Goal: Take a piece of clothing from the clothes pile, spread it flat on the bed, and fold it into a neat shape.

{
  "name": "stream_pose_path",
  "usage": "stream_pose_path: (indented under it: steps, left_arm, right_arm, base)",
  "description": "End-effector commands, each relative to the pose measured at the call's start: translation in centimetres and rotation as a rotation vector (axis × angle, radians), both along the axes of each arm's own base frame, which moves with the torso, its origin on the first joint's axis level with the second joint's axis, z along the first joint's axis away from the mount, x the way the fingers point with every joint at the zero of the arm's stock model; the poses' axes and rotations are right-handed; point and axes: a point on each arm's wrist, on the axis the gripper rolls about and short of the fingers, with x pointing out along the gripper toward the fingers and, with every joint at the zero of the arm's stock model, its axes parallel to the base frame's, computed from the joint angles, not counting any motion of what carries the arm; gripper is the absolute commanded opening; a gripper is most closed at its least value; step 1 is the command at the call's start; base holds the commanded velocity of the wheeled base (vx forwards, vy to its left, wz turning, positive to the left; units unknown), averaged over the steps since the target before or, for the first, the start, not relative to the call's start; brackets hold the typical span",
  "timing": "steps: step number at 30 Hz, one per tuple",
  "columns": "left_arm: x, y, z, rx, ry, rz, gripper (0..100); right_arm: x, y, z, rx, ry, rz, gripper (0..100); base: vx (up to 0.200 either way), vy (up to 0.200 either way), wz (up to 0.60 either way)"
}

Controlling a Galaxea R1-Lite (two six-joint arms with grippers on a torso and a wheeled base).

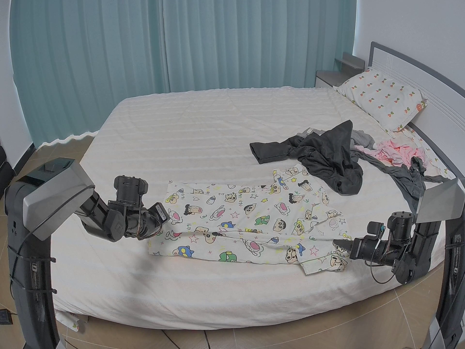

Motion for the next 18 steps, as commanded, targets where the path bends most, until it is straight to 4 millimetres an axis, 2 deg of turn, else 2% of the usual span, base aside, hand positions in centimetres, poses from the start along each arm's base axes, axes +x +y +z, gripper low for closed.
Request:
stream_pose_path:
  steps: [1,8,9,10,18]
  left_arm:
    - [1.8,-0.3,-1.9,-0.008,0.038,0.034,0]
    - [3.6,-0.5,-1.8,-0.044,0.06,0.096,0]
    - [3.6,-0.5,-1.7,-0.045,0.06,0.097,100]
    - [3.6,-0.5,-1.7,-0.044,0.071,0.098,100]
    - [3.8,-0.4,-1.5,-0.045,0.066,0.105,100]
  right_arm:
    - [1.4,0.9,-0.3,-0.01,-0.002,0.006,0]
    - [3.0,1.0,0.1,0.016,-0.002,-0.035,0]
    - [3.0,1.0,0.1,0.019,-0.001,-0.038,0]
    - [3.2,1.0,0.2,0.031,0.001,-0.047,100]
    - [3.5,0.6,-0.1,0.028,0.011,-0.097,100]
  base:
    - [0.0,0.0,0.0]
    - [0.0,0.0,0.0]
    - [0.0,0.0,0.0]
    - [0.0,0.0,0.0]
    - [0.0,0.0,0.0]
